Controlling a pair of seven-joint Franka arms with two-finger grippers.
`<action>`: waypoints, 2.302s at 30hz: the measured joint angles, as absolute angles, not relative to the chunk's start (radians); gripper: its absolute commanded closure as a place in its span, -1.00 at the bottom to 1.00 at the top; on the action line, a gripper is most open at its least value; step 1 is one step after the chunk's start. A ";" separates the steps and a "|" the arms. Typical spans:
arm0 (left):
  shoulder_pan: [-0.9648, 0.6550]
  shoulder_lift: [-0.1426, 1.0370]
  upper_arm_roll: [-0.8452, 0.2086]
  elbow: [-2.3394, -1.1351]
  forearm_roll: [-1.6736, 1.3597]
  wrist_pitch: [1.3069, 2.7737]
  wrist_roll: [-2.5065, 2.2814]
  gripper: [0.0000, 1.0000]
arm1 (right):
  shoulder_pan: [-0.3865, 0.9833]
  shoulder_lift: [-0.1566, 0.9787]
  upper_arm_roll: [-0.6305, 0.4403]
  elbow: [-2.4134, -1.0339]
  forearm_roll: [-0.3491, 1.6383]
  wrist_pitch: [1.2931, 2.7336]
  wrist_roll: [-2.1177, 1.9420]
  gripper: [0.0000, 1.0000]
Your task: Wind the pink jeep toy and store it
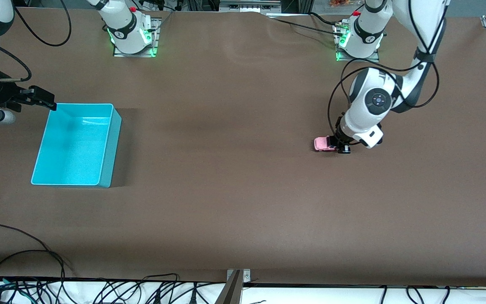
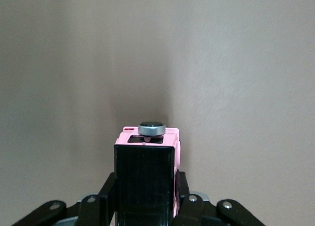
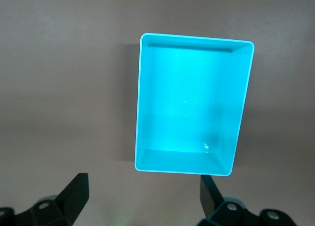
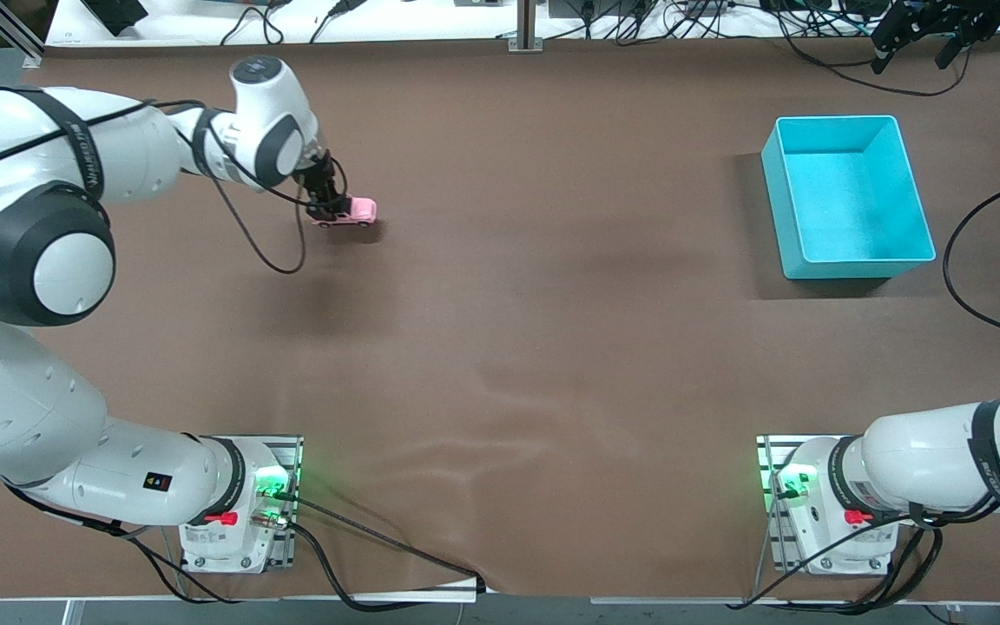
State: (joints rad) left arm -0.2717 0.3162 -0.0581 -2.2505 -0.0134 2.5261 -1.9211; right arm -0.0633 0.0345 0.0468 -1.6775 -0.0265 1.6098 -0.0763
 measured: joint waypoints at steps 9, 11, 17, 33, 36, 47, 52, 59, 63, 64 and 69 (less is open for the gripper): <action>-0.297 0.361 -0.057 -2.249 -0.013 2.568 -1.951 0.50 | -0.064 0.034 0.047 -1.677 -0.027 1.610 -0.076 -1.00; -0.297 0.361 -0.056 -2.249 -0.006 2.568 -1.951 0.50 | -0.064 0.035 0.047 -1.677 -0.027 1.610 -0.076 -1.00; -0.294 0.361 -0.055 -2.250 0.013 2.566 -1.953 0.51 | -0.064 0.035 0.047 -1.677 -0.026 1.610 -0.076 -1.00; -0.180 0.358 -0.051 -2.251 0.104 2.553 -1.922 0.52 | -0.064 0.034 0.047 -1.677 -0.026 1.610 -0.076 -1.00; -0.150 0.358 -0.050 -2.251 0.112 2.551 -1.896 0.52 | -0.064 0.034 0.047 -1.677 -0.026 1.610 -0.076 -1.00; -0.014 0.358 -0.048 -2.252 0.116 2.546 -1.771 0.52 | -0.064 0.035 0.047 -1.677 -0.026 1.610 -0.076 -1.00; 0.019 0.358 -0.047 -2.252 0.139 2.547 -1.740 0.52 | -0.064 0.034 0.047 -1.677 -0.026 1.610 -0.076 -1.00; 0.105 0.360 -0.045 -2.252 0.216 2.556 -1.706 0.52 | -0.064 0.035 0.047 -1.677 -0.026 1.610 -0.076 -1.00; 0.133 0.361 -0.044 -2.252 0.239 2.560 -1.699 0.50 | -0.064 0.035 0.047 -1.677 -0.026 1.610 -0.076 -1.00; 0.136 0.361 -0.044 -2.252 0.240 2.561 -1.698 0.50 | -0.064 0.034 0.047 -1.677 -0.026 1.610 -0.076 -1.00; 0.136 0.361 -0.046 -2.252 0.240 2.561 -1.698 -0.16 | -0.064 0.034 0.047 -1.677 -0.026 1.610 -0.076 -1.00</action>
